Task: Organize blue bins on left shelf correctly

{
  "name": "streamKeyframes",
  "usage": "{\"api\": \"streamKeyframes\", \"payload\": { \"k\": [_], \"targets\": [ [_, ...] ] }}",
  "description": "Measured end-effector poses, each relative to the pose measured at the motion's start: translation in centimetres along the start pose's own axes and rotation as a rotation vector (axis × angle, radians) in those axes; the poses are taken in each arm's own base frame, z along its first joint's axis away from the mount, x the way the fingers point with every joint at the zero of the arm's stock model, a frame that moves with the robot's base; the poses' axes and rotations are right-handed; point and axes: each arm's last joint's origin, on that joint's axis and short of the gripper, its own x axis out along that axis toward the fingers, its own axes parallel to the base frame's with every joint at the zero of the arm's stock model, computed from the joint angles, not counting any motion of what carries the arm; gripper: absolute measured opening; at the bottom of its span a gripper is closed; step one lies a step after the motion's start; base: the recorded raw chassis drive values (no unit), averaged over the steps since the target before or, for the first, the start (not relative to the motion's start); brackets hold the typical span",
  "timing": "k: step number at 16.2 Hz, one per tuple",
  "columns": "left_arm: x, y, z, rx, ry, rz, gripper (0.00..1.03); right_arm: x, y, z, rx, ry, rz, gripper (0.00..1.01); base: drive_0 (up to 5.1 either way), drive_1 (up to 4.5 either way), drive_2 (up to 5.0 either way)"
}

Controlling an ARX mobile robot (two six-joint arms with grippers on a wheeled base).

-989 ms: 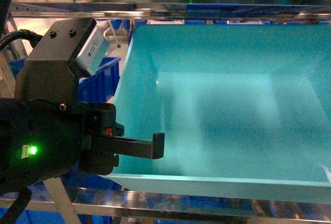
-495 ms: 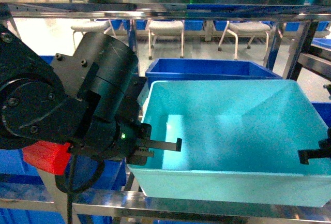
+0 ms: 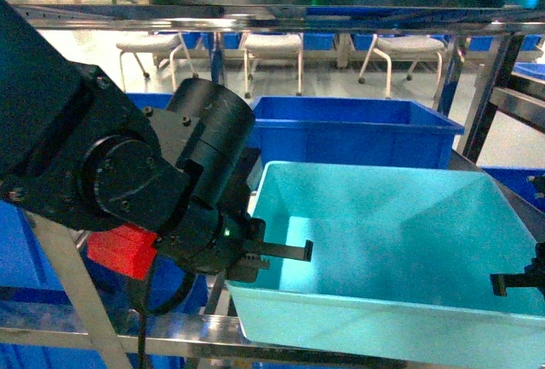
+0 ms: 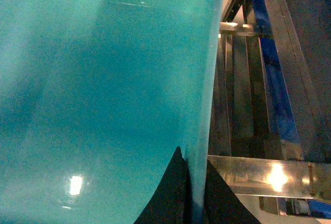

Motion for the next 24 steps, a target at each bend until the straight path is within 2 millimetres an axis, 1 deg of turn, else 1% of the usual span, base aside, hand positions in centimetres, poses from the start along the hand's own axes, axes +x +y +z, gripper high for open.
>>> {"api": "streamKeyframes", "payload": {
  "k": [5, 9, 10, 13, 15, 16, 17, 19, 20, 21, 24],
  "targets": [
    [1.1, -0.3, 0.2, -0.004, 0.038, 0.007, 0.02, 0.9, -0.2, 0.2, 0.003, 0.013, -0.001, 0.02, 0.0, 0.0, 0.0],
    [2.2, -1.1, 1.2, -0.029, 0.068, 0.012, 0.02, 2.2, -0.6, 1.2, 0.012, 0.02, -0.008, 0.02, 0.0, 0.0, 0.0],
    [2.7, -1.4, 1.4, -0.039, 0.086, 0.02, 0.02, 2.8, -0.8, 1.4, 0.012, 0.027, -0.011, 0.02, 0.0, 0.0, 0.0],
    [3.8, -1.9, 1.8, -0.046, 0.113, 0.039, 0.02, 3.9, -1.0, 1.3, 0.017, 0.072, -0.01, 0.02, 0.0, 0.0, 0.0],
    [4.0, -1.9, 2.0, -0.048, 0.11, 0.045, 0.02, 4.0, -1.0, 1.8, 0.015, 0.052, -0.009, 0.02, 0.0, 0.0, 0.0],
    [4.1, -1.9, 2.1, -0.047, 0.112, 0.05, 0.02, 4.0, -0.9, 1.8, 0.012, 0.055, -0.004, 0.02, 0.0, 0.0, 0.0],
    [4.2, -1.9, 2.2, -0.047, 0.114, 0.052, 0.02, 4.0, -0.9, 1.8, 0.006, 0.058, -0.003, 0.06, 0.0, 0.0, 0.0],
    [4.1, -2.0, 2.4, -0.044, 0.11, 0.053, 0.02, 4.0, -0.9, 1.8, -0.006, 0.057, 0.006, 0.26, 0.0, 0.0, 0.0],
    [4.1, -2.1, 2.4, -0.039, 0.11, 0.051, 0.08, 4.0, -0.8, 1.8, -0.009, 0.052, 0.019, 0.37, 0.0, 0.0, 0.0],
    [4.1, -2.3, 2.4, -0.033, 0.11, 0.045, 0.17, 4.0, -0.6, 1.8, -0.015, 0.043, 0.026, 0.46, 0.0, 0.0, 0.0],
    [4.1, -2.5, 2.3, -0.043, 0.065, 0.017, 0.48, 3.7, -0.4, 2.1, 0.009, -0.046, 0.02, 0.78, 0.0, 0.0, 0.0]
  ]
}}
